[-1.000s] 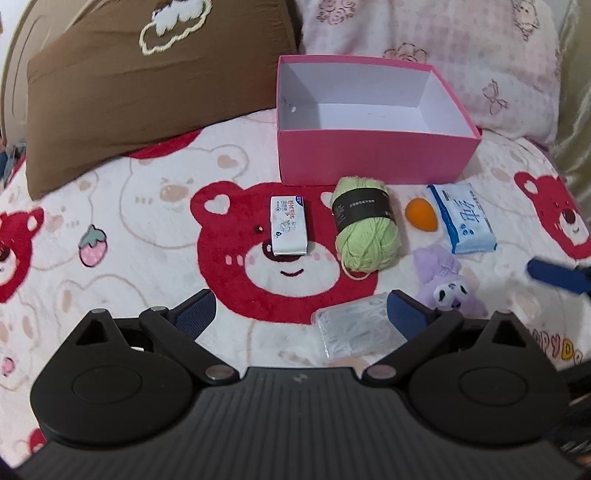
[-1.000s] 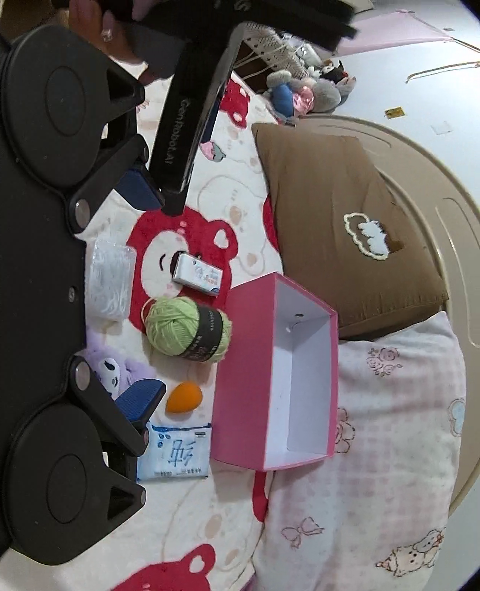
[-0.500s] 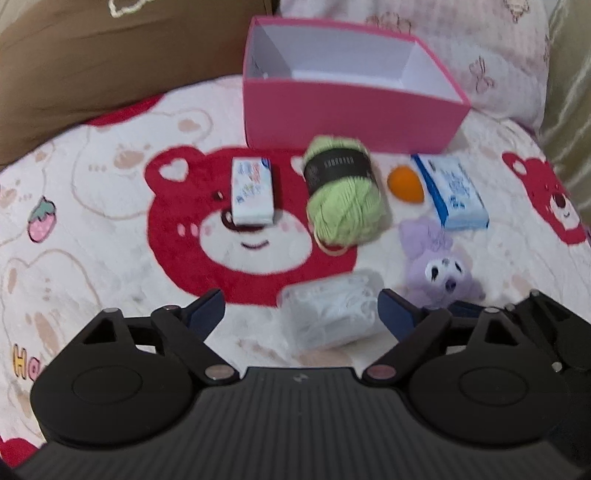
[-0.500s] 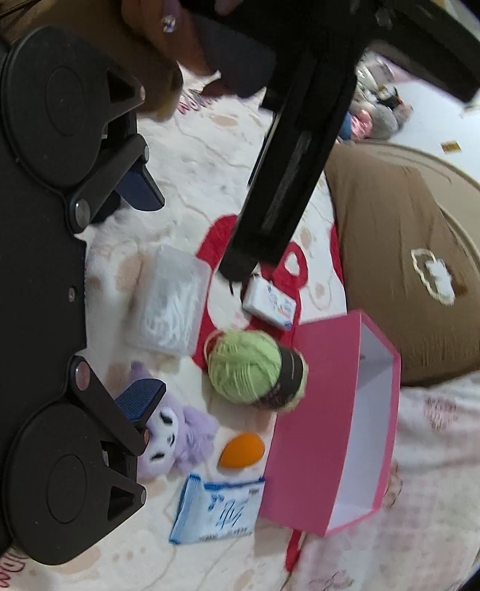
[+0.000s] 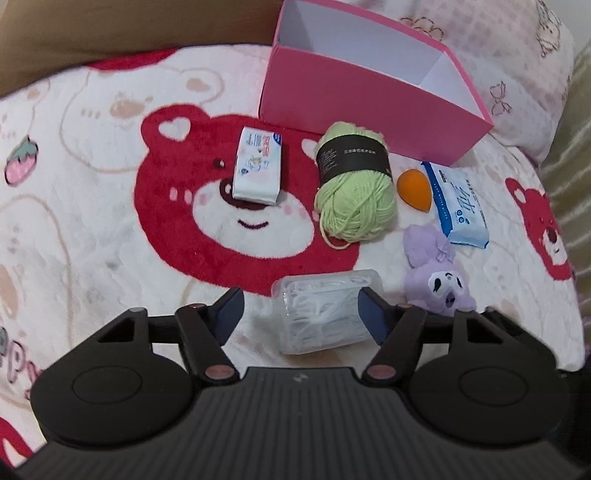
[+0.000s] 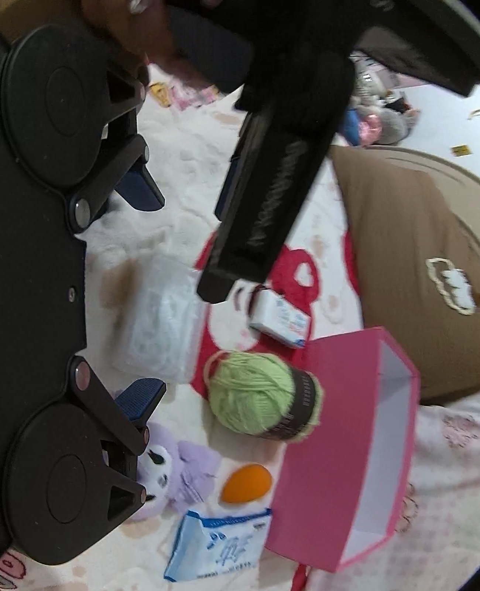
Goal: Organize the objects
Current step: 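Close the left gripper on the clear plastic floss-pick box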
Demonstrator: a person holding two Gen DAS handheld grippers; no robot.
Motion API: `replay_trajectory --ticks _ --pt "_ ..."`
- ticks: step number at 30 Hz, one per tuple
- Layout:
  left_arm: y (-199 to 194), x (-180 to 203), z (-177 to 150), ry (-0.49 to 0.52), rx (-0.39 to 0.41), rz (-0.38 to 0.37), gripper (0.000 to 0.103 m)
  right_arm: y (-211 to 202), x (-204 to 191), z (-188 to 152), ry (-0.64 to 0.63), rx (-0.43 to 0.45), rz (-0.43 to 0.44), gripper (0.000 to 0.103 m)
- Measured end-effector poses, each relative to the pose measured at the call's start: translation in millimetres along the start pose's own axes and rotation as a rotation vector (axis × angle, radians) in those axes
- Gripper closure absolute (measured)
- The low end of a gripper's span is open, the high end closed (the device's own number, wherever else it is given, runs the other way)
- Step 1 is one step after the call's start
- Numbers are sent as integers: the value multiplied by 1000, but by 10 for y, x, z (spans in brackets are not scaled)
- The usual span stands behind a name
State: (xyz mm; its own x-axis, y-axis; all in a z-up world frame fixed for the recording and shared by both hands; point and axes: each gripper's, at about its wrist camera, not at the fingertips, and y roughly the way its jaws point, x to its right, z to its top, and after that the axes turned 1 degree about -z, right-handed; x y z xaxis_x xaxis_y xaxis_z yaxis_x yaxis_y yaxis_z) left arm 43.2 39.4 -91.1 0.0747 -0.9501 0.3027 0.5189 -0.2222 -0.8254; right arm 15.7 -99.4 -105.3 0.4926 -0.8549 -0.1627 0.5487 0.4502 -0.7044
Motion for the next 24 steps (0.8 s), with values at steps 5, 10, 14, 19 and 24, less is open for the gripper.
replay_trajectory --ticks 5,10,14,19,24 --pt "171 -80 -53 -25 -20 -1 43 192 123 -11 77 -62 -4 4" --pt "284 -190 -96 -92 -16 -30 54 226 146 -34 111 -57 -2 8" --pt "340 -181 -128 -109 -22 -69 71 309 221 -97 191 -70 -2 19" --pt "365 -190 -148 -113 -5 -64 72 338 258 -107 213 -61 -4 20" --pt "438 -225 -142 -137 -8 -58 63 457 261 -87 216 -90 16 9"
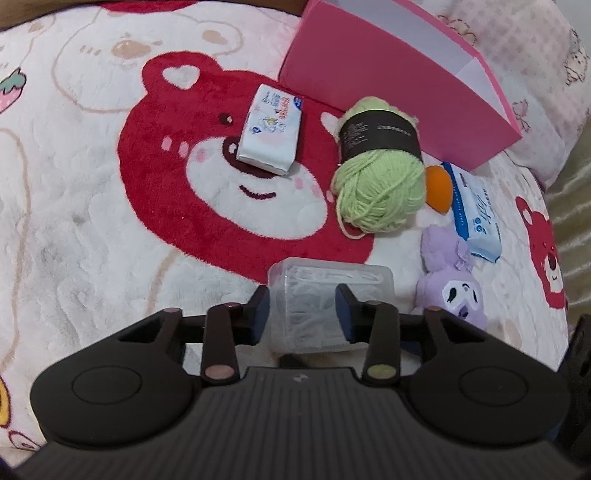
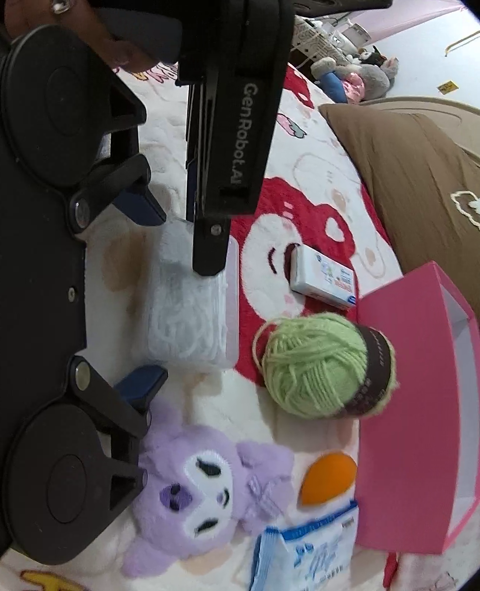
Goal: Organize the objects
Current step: 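Close the left gripper on the clear plastic floss-pick box, then lift the held floss-pick box and carry it over the pink box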
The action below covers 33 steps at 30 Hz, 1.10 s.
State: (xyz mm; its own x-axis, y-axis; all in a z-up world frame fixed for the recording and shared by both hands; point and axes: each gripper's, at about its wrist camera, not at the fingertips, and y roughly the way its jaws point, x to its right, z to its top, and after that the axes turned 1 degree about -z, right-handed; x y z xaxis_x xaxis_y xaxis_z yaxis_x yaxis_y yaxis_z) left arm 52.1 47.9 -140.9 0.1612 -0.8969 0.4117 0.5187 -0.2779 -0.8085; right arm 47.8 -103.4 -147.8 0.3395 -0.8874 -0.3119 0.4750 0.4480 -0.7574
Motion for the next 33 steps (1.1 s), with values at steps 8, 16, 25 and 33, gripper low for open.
replay_trajectory --ticks 8,16,25,33 --pt "48 -61 29 -40 -1 -21 61 141 -112 79 -58 -19 -42 8" --pt "-5 -20 16 -30 -3 -30 63 90 -118 78 -59 -2 -59 9" --pt "-291 180 46 25 51 -39 66 -164 -161 87 -46 63 -61 9" --pt "-590 555 146 126 79 -19 68 -525 -203 179 -44 155 -78 9"
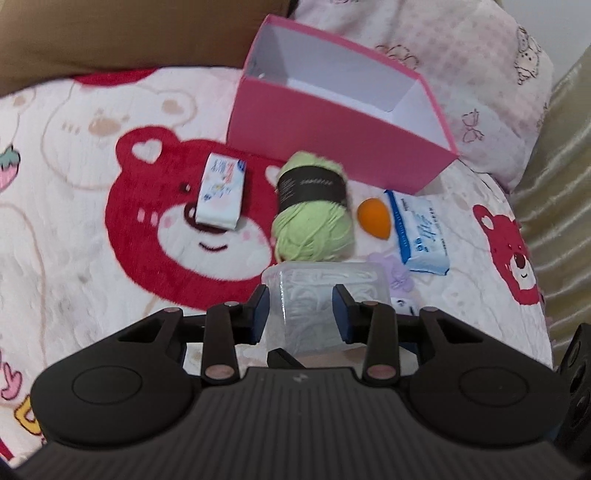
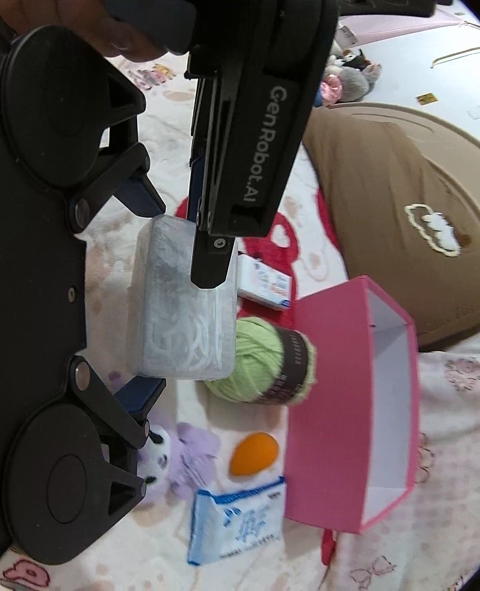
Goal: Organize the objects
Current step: 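Lift the held floss-pick box and carry it over the pink box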
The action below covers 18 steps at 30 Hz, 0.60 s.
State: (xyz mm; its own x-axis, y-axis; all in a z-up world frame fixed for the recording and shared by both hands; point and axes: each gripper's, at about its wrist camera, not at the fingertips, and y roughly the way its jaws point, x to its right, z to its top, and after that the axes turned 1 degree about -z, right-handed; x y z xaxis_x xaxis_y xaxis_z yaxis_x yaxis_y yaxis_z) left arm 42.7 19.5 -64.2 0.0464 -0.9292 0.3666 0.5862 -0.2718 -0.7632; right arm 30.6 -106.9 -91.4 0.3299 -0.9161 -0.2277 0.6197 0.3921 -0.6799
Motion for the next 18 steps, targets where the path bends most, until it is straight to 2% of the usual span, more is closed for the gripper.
replay_trajectory --ticks 6,10,13,18 --pt "-39 177 241 5 -56 -35 68 -167 38 133 14 16 -34 9" --pt "-84 305 366 12 -61 -74 68 -333 105 317 31 26 -78 9" --pt "-164 397 453 66 -49 -74 68 -434 176 433 43 32 -60 10" --pt "-303 486 670 80 -49 -96 67 -574 185 624 36 43 -50 10"
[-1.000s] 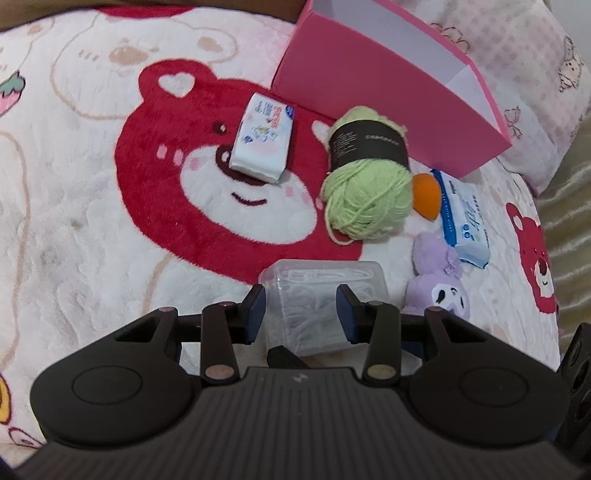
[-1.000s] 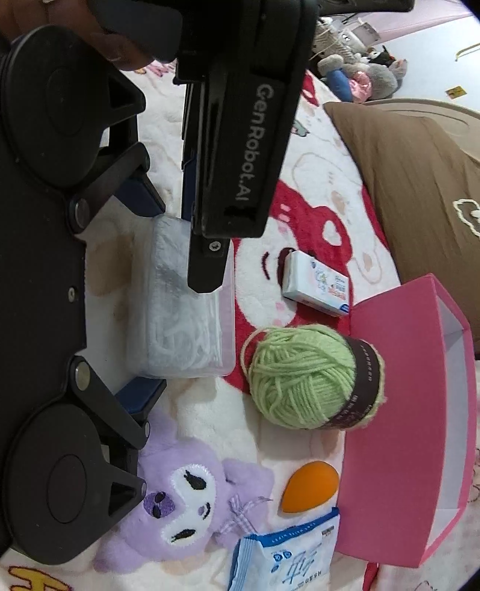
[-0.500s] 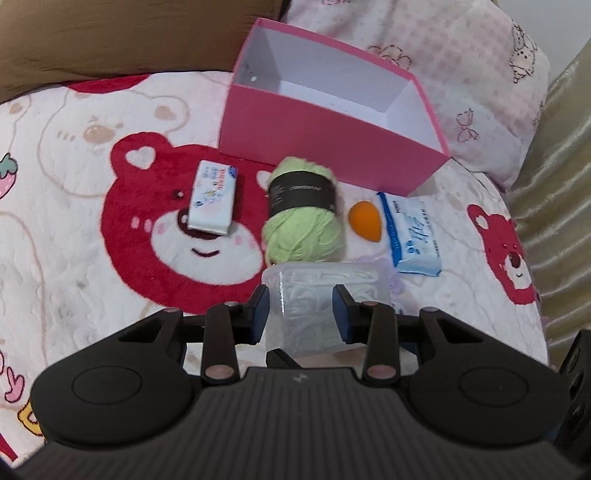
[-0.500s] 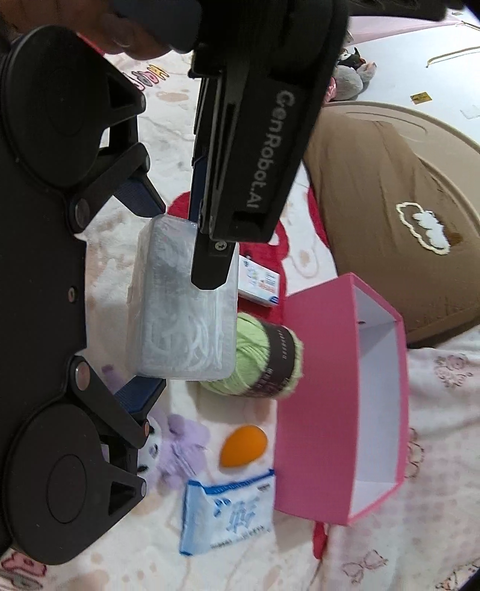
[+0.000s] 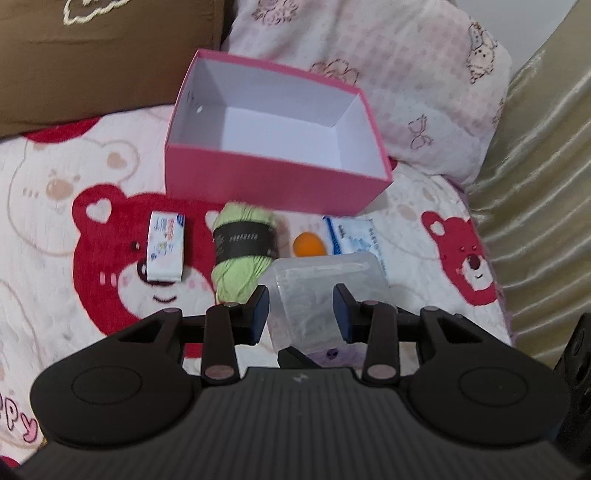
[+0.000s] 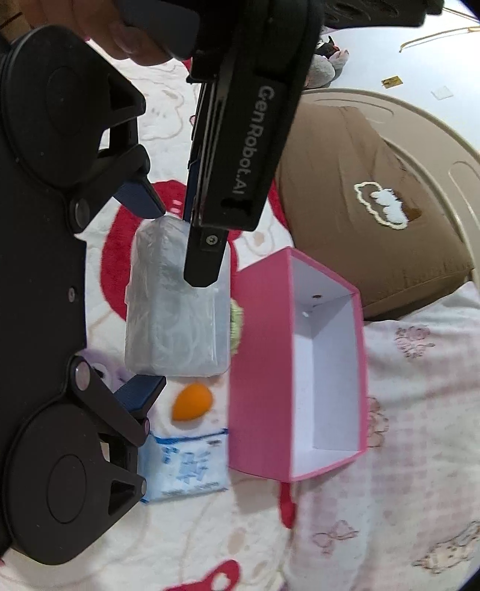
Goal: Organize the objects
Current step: 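Lift the held floss-pick box and carry it over the pink box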
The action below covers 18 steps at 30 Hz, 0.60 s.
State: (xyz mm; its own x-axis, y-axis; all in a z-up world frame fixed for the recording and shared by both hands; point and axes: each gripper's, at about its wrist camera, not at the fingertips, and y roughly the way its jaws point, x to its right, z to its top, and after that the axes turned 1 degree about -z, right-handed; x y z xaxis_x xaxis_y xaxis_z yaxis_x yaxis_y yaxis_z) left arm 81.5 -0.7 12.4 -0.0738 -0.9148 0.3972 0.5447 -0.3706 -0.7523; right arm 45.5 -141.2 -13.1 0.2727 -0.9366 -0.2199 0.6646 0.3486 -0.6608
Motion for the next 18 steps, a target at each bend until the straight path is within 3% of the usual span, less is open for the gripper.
replay_trajectory --ticks 12,18 --pt "-359 345 943 -22 -1 -63 67 -323 85 835 -60 98 0 11" --pt "-261 479 1319 5 -22 -21 67 -242 160 1173 -72 77 -15 12"
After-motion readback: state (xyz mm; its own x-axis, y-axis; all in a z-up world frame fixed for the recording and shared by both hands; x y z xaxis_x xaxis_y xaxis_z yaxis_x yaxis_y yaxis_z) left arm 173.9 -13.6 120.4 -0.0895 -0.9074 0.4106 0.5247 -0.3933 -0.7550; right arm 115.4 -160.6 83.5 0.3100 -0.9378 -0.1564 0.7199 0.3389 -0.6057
